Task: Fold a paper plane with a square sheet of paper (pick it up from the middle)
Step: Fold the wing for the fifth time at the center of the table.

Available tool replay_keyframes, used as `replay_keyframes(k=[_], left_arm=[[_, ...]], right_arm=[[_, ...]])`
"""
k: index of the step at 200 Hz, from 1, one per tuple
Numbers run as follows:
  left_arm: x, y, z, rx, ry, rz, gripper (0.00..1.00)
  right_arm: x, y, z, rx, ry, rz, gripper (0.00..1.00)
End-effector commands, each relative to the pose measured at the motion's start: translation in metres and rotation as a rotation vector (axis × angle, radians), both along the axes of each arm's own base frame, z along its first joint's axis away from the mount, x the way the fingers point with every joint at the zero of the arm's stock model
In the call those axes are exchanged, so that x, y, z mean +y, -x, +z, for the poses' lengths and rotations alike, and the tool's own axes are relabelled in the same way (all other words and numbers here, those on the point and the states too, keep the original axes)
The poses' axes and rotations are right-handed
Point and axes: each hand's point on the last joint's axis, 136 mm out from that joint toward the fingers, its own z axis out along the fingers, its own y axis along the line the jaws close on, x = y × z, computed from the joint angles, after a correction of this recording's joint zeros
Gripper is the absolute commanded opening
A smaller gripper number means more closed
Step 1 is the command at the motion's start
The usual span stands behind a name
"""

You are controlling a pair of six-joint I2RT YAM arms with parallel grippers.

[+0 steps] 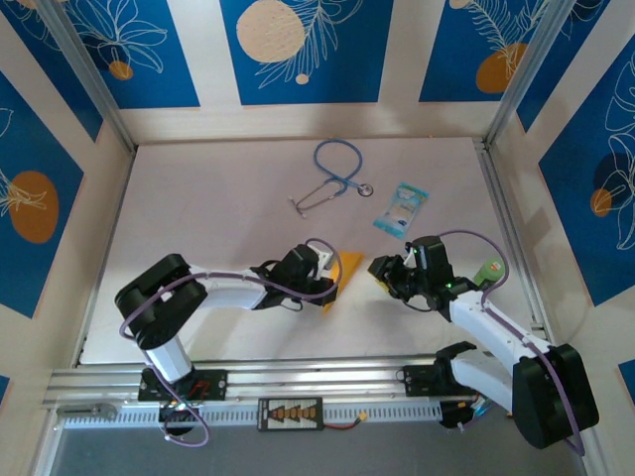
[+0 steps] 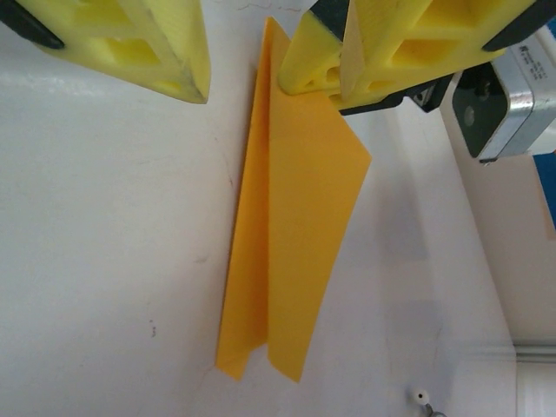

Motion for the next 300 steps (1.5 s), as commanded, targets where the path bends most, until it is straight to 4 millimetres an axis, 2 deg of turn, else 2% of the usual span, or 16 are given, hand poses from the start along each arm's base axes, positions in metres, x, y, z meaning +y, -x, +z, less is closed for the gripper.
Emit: replay_keyframes(k=[1,82,122,183,226,300], left_arm=[[-0.01,0.003,0.002,0.069,0.102,-0.023,0.0],[-0.018,0.001,-0.005,0.154,0.233,0.023,0.0],[-0.021,-0.001,-0.007,0.193,0.287,0.044,0.0],[-0.021,-0.006,-0.006,0.243,0.373,0.087,0.0],[-0.019,-0.008,-0.01,0.292,0.409,0.119,0.0],[-0.017,-0.012,-0.015,0.364,0.471,0.16,0.0]], right_arm=[[0.005,0.004,-0.001,-0.01,-0.025,0.042,0.43],[0.025,0.002,-0.004,-0.024,-0.083,0.148,0.29],[0.035,0.001,-0.006,-0.072,-0.059,0.2,0.26],[0.046,0.003,-0.019,-0.021,-0.081,0.27,0.2],[0.051,-0.003,-0.017,-0.06,-0.08,0.298,0.15],[0.054,-0.015,-0.02,-0.077,-0.055,0.307,0.14]])
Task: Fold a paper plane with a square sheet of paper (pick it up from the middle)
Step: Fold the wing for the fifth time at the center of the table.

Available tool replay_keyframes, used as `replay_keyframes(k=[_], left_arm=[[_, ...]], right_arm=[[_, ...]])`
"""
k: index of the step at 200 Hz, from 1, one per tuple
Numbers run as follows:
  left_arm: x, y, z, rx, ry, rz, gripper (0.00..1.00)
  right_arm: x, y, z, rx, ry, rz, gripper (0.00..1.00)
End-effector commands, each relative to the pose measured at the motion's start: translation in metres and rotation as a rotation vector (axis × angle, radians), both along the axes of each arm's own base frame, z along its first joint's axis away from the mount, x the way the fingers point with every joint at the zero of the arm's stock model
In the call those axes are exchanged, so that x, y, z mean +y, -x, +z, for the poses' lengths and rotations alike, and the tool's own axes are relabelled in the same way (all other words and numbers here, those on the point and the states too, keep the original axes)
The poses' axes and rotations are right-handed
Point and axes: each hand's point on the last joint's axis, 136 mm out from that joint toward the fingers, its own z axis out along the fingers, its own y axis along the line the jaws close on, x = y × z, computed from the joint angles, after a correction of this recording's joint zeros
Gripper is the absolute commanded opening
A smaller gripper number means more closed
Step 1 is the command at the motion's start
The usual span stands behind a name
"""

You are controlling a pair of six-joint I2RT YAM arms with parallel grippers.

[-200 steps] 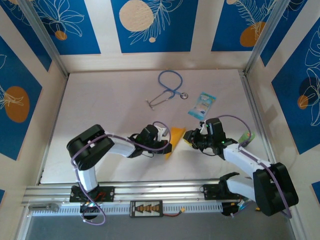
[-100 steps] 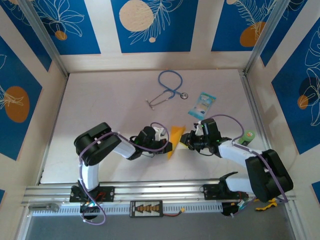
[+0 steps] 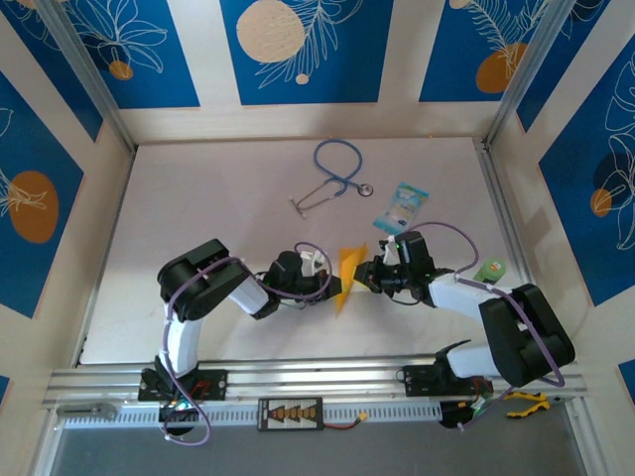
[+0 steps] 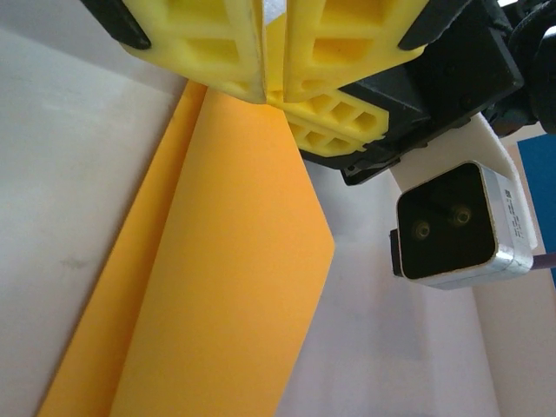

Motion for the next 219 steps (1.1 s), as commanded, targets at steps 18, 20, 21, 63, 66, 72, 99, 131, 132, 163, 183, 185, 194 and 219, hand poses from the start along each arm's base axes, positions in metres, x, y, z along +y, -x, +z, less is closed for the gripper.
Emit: replay_keyframes(k=[18,20,21,63,66,72,99,131,132,163,183,185,194,219], left_arm=[[0.007,0.0,-0.013,0.054,0.0,0.017,0.0],[0.007,0.0,-0.013,0.054,-0.002,0.016,0.0],[0.007,0.0,-0.013,0.054,-0.002,0.016,0.0],[0.01,0.001,-0.02,0.084,-0.044,0.016,0.0],[0.01,0.001,-0.02,0.085,-0.045,0.017,0.0],[0.01,0.001,-0.021,0.089,-0.047,0.017,0.0],[0.01,0.001,-0.026,0.113,-0.052,0.021,0.0],[0.013,0.0,-0.032,0.15,-0.067,0.038,0.0],[0.013,0.0,-0.032,0.153,-0.068,0.037,0.0],[0.017,0.0,-0.041,0.192,-0.088,0.048,0.0],[0.019,0.0,-0.045,0.216,-0.089,0.056,0.0],[0.019,0.0,-0.046,0.217,-0.089,0.056,0.0],[0.02,0.0,-0.048,0.228,-0.088,0.059,0.0],[0.021,0.0,-0.051,0.244,-0.087,0.064,0.0]], right_arm=[[0.009,-0.011,0.006,-0.039,-0.013,0.036,0.13],[0.01,-0.012,0.006,-0.039,-0.013,0.037,0.13],[0.01,-0.012,0.006,-0.039,-0.013,0.037,0.13],[0.013,-0.02,0.0,-0.024,-0.009,0.04,0.13],[0.013,-0.021,0.0,-0.024,-0.009,0.039,0.13],[0.014,-0.022,-0.001,-0.022,-0.008,0.039,0.13],[0.013,-0.027,-0.008,-0.007,0.009,0.025,0.13],[0.011,-0.031,-0.016,0.013,0.024,0.012,0.13],[0.011,-0.031,-0.016,0.014,0.025,0.012,0.13],[0.008,-0.032,-0.023,0.03,0.042,-0.002,0.13],[0.006,-0.032,-0.026,0.036,0.046,-0.01,0.13],[0.006,-0.032,-0.025,0.034,0.047,-0.01,0.13],[0.006,-0.031,-0.026,0.035,0.05,-0.012,0.13],[0.004,-0.032,-0.028,0.039,0.056,-0.014,0.13]])
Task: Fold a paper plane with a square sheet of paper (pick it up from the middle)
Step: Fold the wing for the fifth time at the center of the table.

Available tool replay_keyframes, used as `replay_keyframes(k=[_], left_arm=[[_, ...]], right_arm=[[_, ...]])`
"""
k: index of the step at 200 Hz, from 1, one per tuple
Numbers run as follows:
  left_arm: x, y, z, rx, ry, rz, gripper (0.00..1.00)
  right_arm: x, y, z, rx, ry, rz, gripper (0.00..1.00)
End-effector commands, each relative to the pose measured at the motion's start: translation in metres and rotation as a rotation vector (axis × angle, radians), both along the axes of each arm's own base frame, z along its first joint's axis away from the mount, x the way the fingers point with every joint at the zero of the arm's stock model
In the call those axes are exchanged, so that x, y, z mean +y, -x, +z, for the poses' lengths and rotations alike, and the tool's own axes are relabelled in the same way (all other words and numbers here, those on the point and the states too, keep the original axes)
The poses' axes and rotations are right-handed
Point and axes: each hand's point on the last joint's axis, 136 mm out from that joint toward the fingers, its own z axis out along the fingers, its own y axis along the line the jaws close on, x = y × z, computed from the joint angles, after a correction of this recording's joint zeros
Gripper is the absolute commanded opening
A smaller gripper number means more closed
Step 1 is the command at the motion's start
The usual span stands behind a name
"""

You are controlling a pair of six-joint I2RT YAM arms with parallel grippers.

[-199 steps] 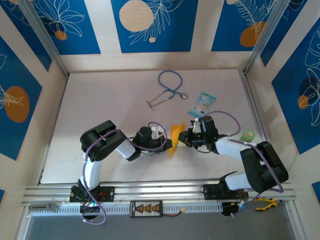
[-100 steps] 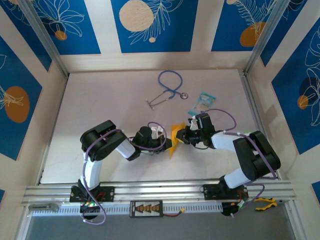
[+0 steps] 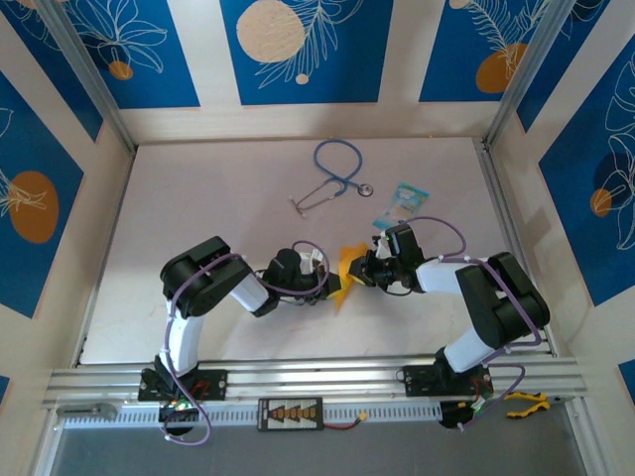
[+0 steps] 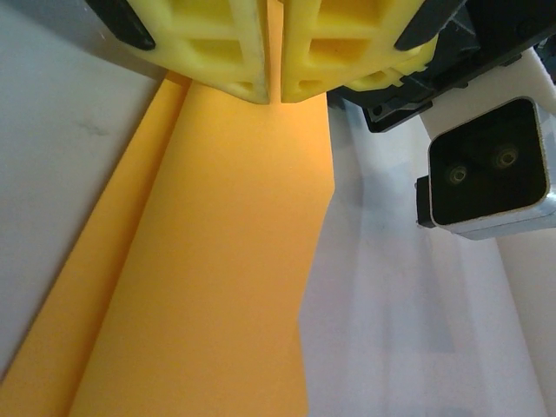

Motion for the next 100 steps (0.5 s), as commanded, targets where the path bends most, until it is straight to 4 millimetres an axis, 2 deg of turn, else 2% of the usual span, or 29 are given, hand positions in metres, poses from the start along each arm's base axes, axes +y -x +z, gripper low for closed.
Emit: replay_keyframes(k=[1,100], left_arm=[[0.017,0.007,-0.046,0.102,-0.113,0.019,0.0],[0.024,0.009,-0.056,0.132,-0.165,0.024,0.0]], right_arm=[[-0.002,-0.006,-0.001,-0.009,0.013,-0.007,0.13],[-0.007,-0.004,-0.021,0.05,0.049,-0.026,0.13]])
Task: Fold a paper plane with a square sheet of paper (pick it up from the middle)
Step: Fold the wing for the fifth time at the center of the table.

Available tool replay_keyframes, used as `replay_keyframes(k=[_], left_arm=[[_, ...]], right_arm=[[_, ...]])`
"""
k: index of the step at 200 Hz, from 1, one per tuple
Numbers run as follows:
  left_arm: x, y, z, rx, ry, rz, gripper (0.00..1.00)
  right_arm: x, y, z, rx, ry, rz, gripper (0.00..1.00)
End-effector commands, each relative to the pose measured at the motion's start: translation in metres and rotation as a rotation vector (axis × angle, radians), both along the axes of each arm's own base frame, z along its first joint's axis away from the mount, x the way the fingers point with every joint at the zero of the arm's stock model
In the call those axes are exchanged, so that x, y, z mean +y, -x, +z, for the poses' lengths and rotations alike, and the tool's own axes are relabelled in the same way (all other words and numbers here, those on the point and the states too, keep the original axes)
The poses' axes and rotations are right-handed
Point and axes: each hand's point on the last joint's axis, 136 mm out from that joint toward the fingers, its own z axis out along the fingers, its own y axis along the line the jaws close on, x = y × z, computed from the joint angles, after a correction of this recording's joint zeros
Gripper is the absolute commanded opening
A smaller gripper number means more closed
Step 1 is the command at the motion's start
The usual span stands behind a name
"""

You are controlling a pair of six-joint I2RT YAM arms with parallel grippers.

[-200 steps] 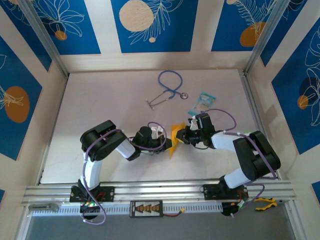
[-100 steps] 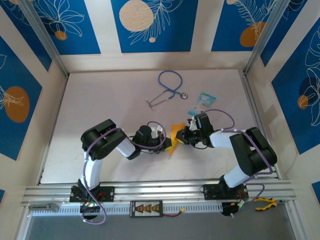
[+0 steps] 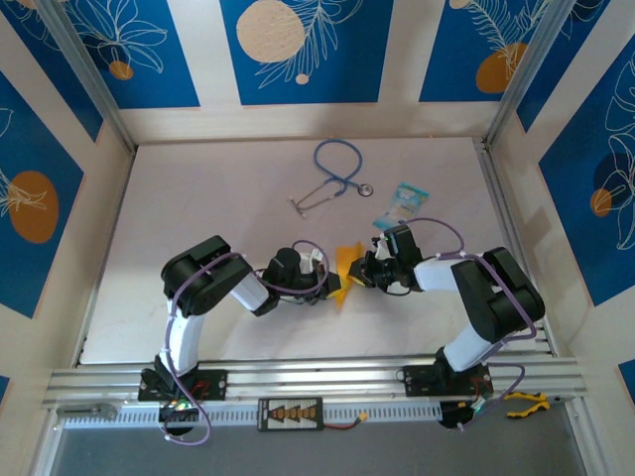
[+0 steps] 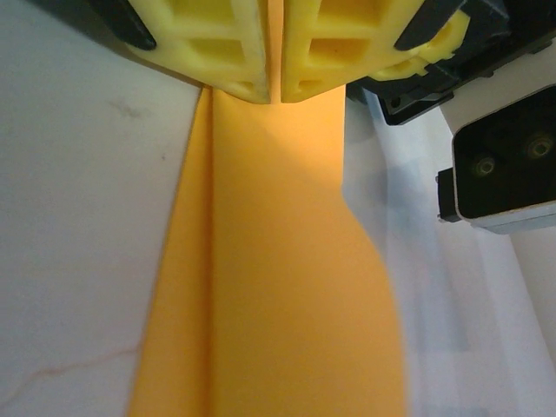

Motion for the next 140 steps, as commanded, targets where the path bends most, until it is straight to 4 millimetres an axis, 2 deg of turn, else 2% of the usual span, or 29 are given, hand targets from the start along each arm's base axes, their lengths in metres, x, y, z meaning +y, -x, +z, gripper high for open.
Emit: replay_keyframes(k=[1,20,69,140], left_arm=[[0.024,0.01,-0.055,0.107,-0.169,0.023,0.0],[0.027,0.01,-0.057,0.108,-0.186,0.024,0.0],[0.035,0.016,-0.055,0.072,-0.267,-0.011,0.16],[0.028,0.039,-0.047,0.017,-0.395,-0.178,0.2]], right_arm=[[-0.005,-0.003,-0.009,0.018,0.034,-0.02,0.13],[-0.006,-0.002,-0.012,0.03,0.039,-0.023,0.13],[-0.004,0.0,-0.013,0.049,0.038,-0.018,0.13],[-0.002,0.002,-0.012,0.063,0.04,-0.017,0.13]])
